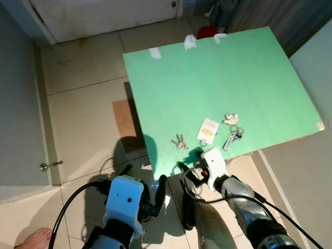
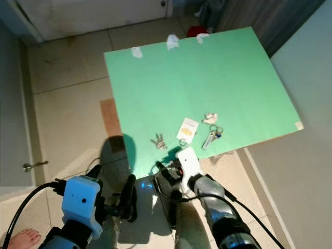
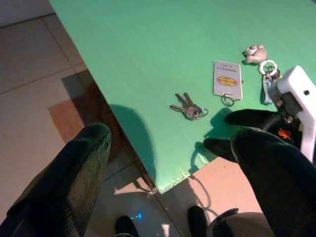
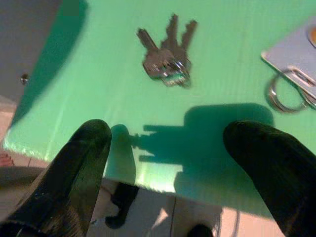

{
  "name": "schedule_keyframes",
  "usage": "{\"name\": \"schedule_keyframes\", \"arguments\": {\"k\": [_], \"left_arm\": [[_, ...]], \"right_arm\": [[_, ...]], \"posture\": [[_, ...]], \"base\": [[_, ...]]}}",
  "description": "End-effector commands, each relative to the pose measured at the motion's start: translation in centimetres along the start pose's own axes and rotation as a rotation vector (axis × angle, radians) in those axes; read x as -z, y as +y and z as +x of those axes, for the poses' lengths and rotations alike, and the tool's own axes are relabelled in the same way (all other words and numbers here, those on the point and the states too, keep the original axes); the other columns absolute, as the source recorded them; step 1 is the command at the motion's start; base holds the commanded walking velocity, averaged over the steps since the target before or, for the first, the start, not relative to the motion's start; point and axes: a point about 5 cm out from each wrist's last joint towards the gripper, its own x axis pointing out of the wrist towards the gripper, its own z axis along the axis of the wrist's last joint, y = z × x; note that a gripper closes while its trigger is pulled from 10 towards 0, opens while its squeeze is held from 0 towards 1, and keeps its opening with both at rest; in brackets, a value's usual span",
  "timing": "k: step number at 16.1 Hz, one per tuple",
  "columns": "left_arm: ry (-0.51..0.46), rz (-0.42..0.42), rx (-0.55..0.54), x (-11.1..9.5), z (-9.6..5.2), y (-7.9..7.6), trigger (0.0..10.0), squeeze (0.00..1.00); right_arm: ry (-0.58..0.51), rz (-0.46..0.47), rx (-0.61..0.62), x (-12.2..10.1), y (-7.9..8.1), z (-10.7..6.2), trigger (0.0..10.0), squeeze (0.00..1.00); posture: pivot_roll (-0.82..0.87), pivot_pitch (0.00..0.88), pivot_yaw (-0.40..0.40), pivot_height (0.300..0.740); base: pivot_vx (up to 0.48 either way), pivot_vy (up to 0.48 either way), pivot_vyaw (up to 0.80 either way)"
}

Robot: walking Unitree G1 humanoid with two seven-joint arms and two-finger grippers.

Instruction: Hang keys on a hook

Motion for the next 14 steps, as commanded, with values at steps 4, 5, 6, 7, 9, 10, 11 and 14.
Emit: {"name": "schedule_keyframes", "arguments": {"k": [4,5,6,7,9,10,11,14], "left_arm": [[0.027,-0.049,0.047,0.3,0.1,-1.8,10.0,0.00],[0.027,-0.050,0.049,0.3,0.1,-1.9,10.0,0.00],[0.031,-0.056,0.078,0.5,0.0,-2.1,10.0,0.00],[0.033,-0.037,0.094,0.7,0.0,-2.2,10.0,0.00],[0.044,-0.012,0.106,1.2,0.0,-2.3,10.0,0.00],[0.049,-0.005,0.104,1.5,0.2,-2.2,10.0,0.00],[0.048,-0.003,0.102,1.5,0.2,-2.1,10.0,0.00],[0.043,-0.005,0.097,1.7,0.4,-2.2,10.0,0.00]], "right_arm": [[0.002,0.018,-0.030,1.2,0.7,-1.0,10.0,0.00],[-0.007,0.020,-0.030,1.0,0.8,-0.9,10.0,0.00],[-0.040,0.036,-0.007,0.1,0.7,-0.1,10.0,0.00],[-0.051,0.045,0.005,-0.3,0.6,0.2,10.0,0.00],[-0.061,0.052,0.025,-0.8,0.4,0.6,10.0,0.00],[-0.083,0.051,0.043,-1.8,0.2,1.4,10.0,0.00],[-0.088,0.049,0.044,-2.0,0.2,1.6,10.0,0.00],[-0.094,0.044,0.044,-2.6,0.4,2.2,10.0,0.00]], "posture": [[0.15,0.439,-0.077,0.740],[0.15,0.440,-0.077,0.740],[0.15,0.439,-0.080,0.740],[0.15,0.437,-0.082,0.740],[0.16,0.434,-0.087,0.740],[0.16,0.431,-0.093,0.740],[0.16,0.431,-0.093,0.740],[0.16,0.421,-0.101,0.740]], "base": [[0.000,0.000,0.00],[0.000,0.000,0.00],[0.000,0.000,0.00],[0.000,0.000,0.00],[0.000,0.000,0.00],[0.000,0.000,0.00],[0.000,0.000,0.00],[0.000,0.000,0.00]]}}
